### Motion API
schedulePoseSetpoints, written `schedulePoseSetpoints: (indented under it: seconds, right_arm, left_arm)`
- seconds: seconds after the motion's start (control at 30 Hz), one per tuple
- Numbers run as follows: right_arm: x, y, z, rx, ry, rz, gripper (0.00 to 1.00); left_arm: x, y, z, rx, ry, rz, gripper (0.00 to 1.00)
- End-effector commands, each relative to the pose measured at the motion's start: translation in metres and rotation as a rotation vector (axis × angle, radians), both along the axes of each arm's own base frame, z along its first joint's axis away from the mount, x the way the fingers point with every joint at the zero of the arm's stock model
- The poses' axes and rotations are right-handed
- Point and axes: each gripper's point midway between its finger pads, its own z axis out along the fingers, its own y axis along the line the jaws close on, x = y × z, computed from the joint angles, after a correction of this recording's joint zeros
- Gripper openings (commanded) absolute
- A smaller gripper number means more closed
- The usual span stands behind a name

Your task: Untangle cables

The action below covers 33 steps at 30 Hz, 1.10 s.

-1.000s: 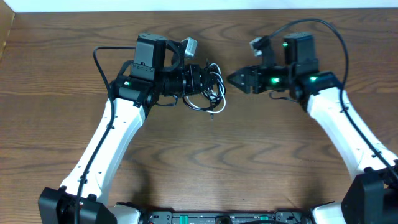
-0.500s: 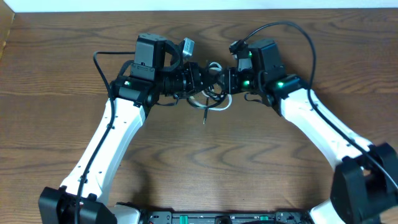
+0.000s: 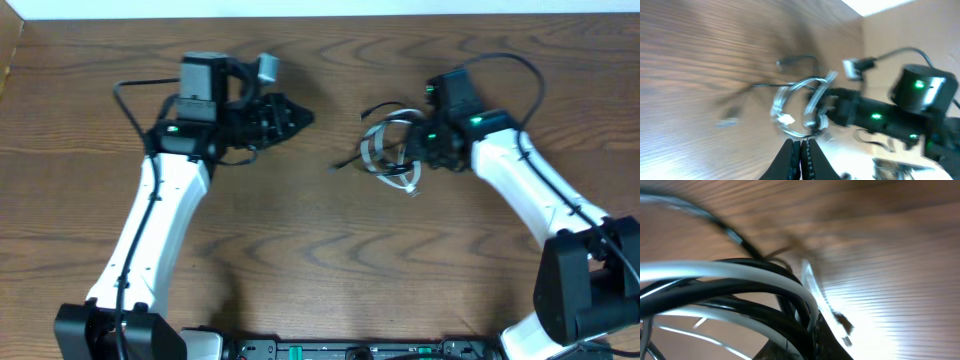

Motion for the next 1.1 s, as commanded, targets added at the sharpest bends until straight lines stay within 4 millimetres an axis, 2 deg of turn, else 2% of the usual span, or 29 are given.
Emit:
schedulePoseSetpoints:
  seconds: [0.0, 0.13, 0.2, 0.3, 0.37, 0.43, 0.67, 0.77, 0.93, 1.0, 1.07]
  right_arm:
    - [0.004, -0.009, 0.003, 0.037, -0.019, 0.059, 0.01]
    - [0.005, 0.016, 0.024, 0.227, -0.077, 0.22, 0.01]
    - [0.002, 0.023, 0.033, 0.3, -0.077, 0.243, 0.01]
    - [-0.004, 0.034, 0.042, 0.388, -0.069, 0.274, 0.01]
    - [-0.005, 0.036, 0.044, 0.411, -0.058, 0.269, 0.01]
    - [-0.006, 0.039, 0.046, 0.43, -0.055, 0.274, 0.01]
    - [-0.007, 0.04, 0.046, 0.433, -0.053, 0.278, 0.01]
    - [-0.008, 0.039, 0.045, 0.433, -0.049, 0.277, 0.02]
    - [-0.009, 0.039, 0.045, 0.43, -0.048, 0.282, 0.02]
    - [-0.009, 0.039, 0.045, 0.43, -0.045, 0.282, 0.02]
    - [-0.01, 0.039, 0.044, 0.43, -0.043, 0.281, 0.02]
  left_arm:
    - [0.006, 0.027, -0.006, 0.121, -0.048, 0.05, 0.07]
    - [-0.001, 0.028, -0.011, 0.137, -0.032, 0.023, 0.07]
    - [-0.008, 0.014, -0.008, 0.115, -0.058, -0.049, 0.08]
    - [-0.018, -0.006, -0.006, 0.112, -0.083, -0.126, 0.17]
    - [-0.023, -0.02, -0.007, 0.119, -0.103, -0.176, 0.33]
    - [-0.027, -0.032, -0.009, 0.117, -0.112, -0.211, 0.4]
    - [-0.031, -0.069, -0.022, 0.085, -0.118, -0.312, 0.54]
    - [-0.033, -0.086, -0.038, 0.078, -0.096, -0.364, 0.57]
    - [-0.033, -0.101, -0.072, 0.097, -0.043, -0.41, 0.57]
    - [-0.032, -0.106, -0.089, 0.103, -0.009, -0.421, 0.57]
    - [-0.029, -0.11, -0.099, 0.105, -0.001, -0.428, 0.51]
